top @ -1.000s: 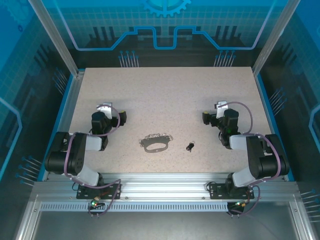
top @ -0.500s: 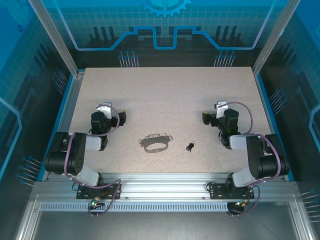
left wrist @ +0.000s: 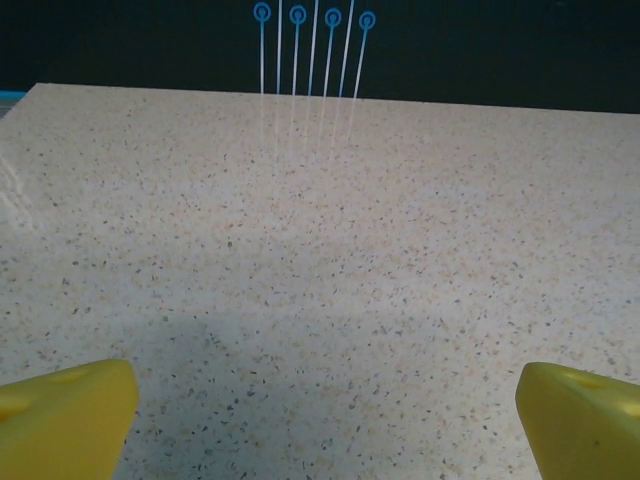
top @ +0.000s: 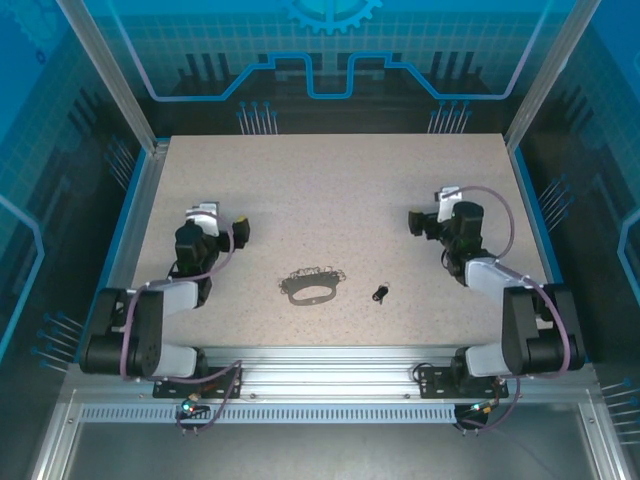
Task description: Put the keys on the keyring
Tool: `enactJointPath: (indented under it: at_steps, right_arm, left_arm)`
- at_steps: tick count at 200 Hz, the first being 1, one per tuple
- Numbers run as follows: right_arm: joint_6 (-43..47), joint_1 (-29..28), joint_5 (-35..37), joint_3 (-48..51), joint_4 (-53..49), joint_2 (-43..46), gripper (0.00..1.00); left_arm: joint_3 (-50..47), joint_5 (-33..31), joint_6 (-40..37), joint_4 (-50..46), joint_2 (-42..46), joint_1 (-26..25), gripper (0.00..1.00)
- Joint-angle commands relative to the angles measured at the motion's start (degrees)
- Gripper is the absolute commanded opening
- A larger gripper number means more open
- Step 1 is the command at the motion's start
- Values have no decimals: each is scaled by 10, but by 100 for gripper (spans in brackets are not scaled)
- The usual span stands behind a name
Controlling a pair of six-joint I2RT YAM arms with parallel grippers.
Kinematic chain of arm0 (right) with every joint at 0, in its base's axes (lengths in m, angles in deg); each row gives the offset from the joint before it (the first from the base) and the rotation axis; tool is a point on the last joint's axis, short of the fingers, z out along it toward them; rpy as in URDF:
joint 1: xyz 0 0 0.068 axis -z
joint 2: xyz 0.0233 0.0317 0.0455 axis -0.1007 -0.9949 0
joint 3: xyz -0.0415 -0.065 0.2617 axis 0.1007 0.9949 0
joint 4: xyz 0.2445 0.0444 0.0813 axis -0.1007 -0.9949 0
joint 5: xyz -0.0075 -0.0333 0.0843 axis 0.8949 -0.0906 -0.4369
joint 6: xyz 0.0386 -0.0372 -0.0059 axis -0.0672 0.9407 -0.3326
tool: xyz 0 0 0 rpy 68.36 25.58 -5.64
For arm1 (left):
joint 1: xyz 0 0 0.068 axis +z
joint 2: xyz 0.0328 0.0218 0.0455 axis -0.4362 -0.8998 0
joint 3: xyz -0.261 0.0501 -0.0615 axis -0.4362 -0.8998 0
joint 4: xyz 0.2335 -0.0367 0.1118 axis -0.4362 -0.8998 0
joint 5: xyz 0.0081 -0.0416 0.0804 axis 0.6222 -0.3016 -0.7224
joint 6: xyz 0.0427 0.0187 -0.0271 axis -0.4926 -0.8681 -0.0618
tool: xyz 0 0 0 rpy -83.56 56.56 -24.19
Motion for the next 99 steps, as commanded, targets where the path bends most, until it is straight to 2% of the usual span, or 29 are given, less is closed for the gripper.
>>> enactJointPath:
  at_steps: [1,11,22,38,54,79,99]
  right_arm:
    - [-104,18,73,-91,-179,23,100]
    - [-196,34,118,-144,-272,11,100]
    - [-219,65,43,-190,-321,-9,100]
    - [-223,66,-18,-223,-356,-25,92]
    - [-211,28,-15,-249,-408,-22,90]
    - [-203,-53,-17,-287,-505,-21,83]
    - [-216,-119,-38,-278,-543,-12,80]
  left_arm:
    - [41,-1,15,-102,51,2,99]
    - [63,1,24,-145,70,-1,99]
    - [95,-5,35,-202,89,-11,99]
    - [150,-4,57,-297,112,-30,99]
    - [209,-30,70,-407,125,-67,99]
    - [305,-61,136,-596,115,-124,99]
    - [346,-62,197,-694,113,-173,99]
